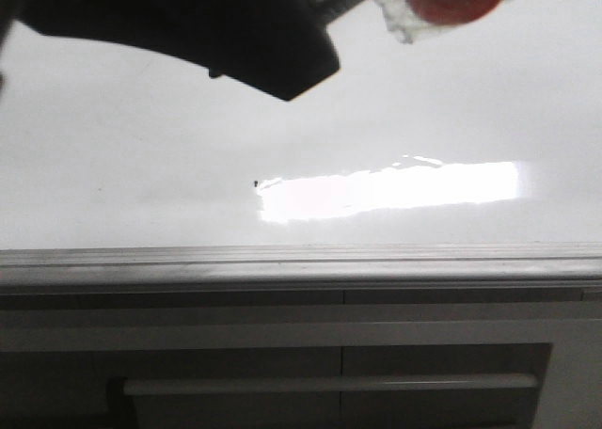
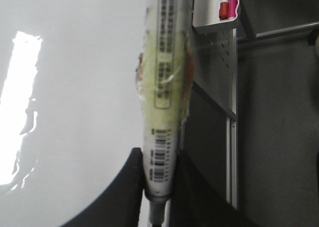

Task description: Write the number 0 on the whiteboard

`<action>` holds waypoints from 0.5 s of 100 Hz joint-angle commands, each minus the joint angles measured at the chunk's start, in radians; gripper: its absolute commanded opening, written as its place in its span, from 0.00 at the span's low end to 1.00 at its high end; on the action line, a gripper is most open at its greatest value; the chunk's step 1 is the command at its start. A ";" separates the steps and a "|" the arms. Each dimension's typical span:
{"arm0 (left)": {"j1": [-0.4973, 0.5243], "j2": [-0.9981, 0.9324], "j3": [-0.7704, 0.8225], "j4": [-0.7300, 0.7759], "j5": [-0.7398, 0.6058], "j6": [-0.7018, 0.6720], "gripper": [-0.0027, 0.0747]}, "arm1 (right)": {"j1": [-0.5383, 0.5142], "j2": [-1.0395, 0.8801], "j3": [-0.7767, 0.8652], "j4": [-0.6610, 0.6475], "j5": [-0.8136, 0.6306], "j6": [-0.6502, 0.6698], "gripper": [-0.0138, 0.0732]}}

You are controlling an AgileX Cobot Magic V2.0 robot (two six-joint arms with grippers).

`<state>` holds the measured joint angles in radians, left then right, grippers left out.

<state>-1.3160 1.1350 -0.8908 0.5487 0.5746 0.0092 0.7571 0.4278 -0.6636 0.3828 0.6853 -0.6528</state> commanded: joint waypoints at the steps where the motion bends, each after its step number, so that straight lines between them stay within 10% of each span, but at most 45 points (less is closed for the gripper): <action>1: -0.011 -0.039 -0.030 0.023 -0.037 0.011 0.01 | 0.057 0.042 -0.036 0.028 -0.078 -0.056 0.70; 50: -0.119 -0.049 -0.030 0.015 -0.032 0.128 0.01 | 0.136 0.266 -0.054 0.043 -0.264 -0.056 0.65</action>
<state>-1.4225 1.1103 -0.8908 0.5509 0.5830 0.1284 0.8945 0.6672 -0.6745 0.4065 0.4801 -0.6969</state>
